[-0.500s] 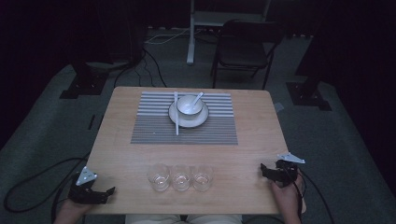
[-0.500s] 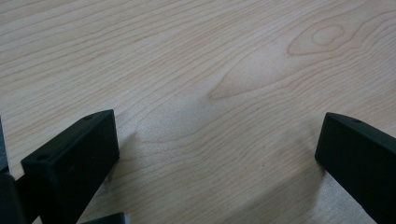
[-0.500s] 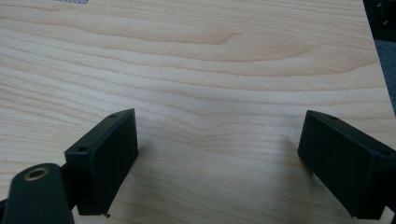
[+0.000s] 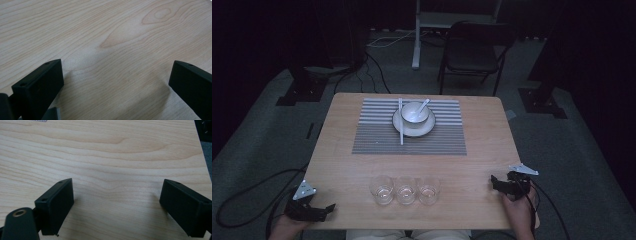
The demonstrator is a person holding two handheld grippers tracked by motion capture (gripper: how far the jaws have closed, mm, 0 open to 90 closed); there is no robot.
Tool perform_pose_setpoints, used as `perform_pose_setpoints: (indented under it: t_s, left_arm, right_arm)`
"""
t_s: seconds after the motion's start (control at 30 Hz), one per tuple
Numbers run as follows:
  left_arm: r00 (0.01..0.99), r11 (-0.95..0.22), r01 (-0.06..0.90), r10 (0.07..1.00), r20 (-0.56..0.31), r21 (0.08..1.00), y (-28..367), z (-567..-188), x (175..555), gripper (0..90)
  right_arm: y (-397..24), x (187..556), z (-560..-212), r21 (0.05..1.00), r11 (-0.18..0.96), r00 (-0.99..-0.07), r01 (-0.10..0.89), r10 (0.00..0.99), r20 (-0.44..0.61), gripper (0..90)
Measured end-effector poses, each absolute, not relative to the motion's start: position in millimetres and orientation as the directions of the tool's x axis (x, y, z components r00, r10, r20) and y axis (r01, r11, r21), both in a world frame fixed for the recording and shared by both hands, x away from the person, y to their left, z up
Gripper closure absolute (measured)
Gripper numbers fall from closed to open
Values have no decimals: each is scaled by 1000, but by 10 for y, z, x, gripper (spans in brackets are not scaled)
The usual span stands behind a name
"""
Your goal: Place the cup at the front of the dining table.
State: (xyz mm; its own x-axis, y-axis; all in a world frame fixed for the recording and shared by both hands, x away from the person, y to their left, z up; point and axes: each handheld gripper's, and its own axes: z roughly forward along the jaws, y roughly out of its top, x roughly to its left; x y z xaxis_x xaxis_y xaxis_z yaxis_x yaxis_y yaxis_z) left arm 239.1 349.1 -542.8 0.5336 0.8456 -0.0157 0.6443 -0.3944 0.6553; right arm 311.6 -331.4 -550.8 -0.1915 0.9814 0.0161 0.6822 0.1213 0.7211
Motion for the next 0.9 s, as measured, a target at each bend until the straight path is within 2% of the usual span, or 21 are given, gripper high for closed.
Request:
perform_pose_setpoints:
  t_s: [0.43,0.9]
  left_arm:
    - [551,-387,640,833,-45,664,3412,-5356,2411,4]
    - [642,-443,576,766,-45,687,3078,-5149,2488,4]
  right_arm:
    - [-3314,3116,-5508,721,121,-192,682,981,16,114]
    - [-3314,3116,-5508,721,121,-192,682,981,16,115]
